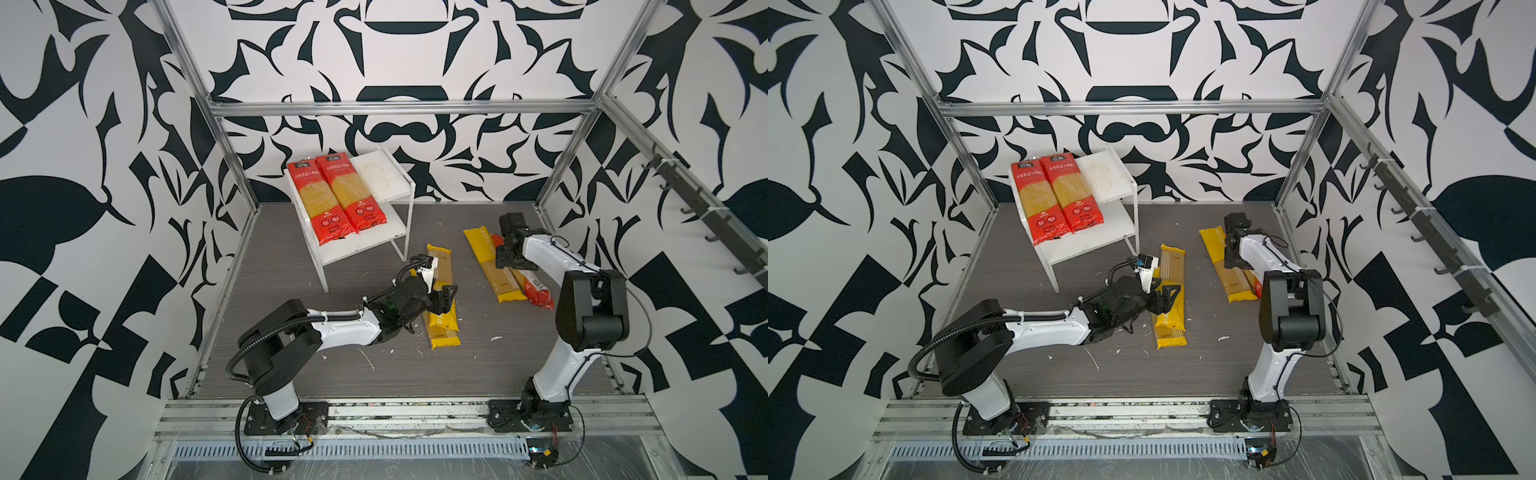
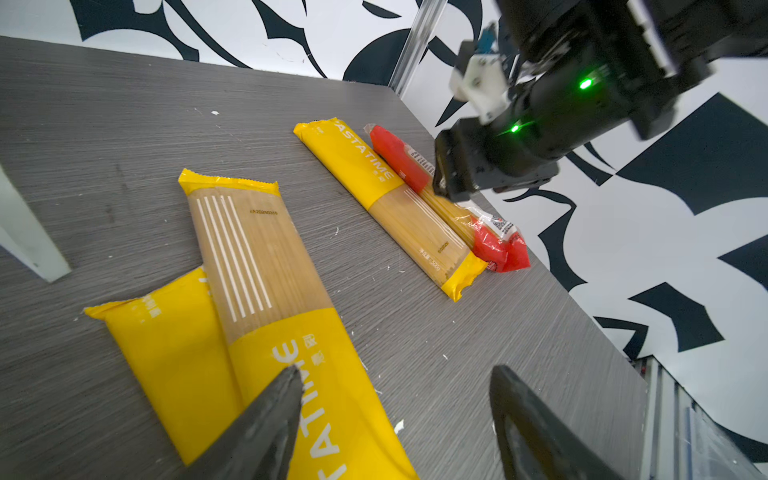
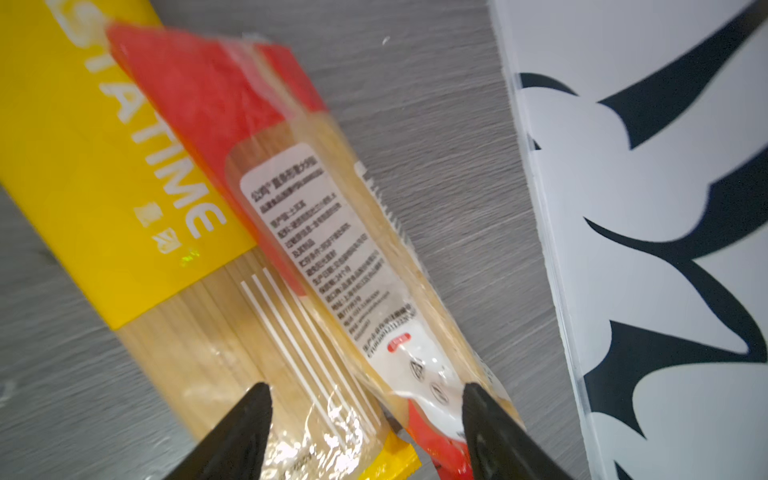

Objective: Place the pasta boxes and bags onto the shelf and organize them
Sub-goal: 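Move the right gripper down to the red bag beside the farther yellow pack, then close the right gripper on the red bag's end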

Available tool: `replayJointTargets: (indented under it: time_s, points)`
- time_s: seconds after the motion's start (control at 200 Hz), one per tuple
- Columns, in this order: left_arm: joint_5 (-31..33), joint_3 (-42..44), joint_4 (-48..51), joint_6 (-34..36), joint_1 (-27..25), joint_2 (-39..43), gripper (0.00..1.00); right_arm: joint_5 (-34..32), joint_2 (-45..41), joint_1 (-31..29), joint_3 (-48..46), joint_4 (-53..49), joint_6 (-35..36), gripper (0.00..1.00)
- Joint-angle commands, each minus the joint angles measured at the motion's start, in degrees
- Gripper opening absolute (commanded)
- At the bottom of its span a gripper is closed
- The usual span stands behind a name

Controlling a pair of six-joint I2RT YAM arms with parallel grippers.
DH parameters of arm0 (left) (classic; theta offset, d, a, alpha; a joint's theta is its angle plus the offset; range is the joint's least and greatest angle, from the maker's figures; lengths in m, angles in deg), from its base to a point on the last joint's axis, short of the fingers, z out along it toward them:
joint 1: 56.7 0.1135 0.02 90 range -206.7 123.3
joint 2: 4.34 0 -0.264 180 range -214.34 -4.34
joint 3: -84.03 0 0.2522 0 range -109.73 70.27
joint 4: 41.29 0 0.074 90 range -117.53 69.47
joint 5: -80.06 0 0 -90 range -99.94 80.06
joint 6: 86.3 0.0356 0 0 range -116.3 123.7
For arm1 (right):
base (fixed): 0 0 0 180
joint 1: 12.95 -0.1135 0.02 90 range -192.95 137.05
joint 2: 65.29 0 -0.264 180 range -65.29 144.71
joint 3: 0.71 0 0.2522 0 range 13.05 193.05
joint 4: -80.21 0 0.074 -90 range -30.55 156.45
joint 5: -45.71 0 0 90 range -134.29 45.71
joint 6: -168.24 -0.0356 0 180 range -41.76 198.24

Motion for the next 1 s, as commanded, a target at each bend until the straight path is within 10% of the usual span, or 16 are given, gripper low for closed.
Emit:
replayJointTargets:
  time_s: [0.0,0.34,0.765,0.995]
  points:
    - [-0.8,0.4,-1.9,-1.3,-0.1,0.2,0.75,-3.5,2.5,-0.3,4.5,-2.0,3.4,0.77]
    - [-1.4,1.3,-2.4,-2.4,-0.2,0.5,0.75,-11.4,10.4,-0.9,8.7,-1.7,6.1,0.68]
    - [-1.6,2.3,-3.0,-2.3,-0.2,1.5,0.75,-14.5,8.9,-1.1,8.6,-0.7,5.8,0.07]
    - [-1.6,2.4,-3.0,-2.8,-0.2,1.6,0.75,-12.4,2.5,-1.0,8.8,-0.4,5.1,0.00]
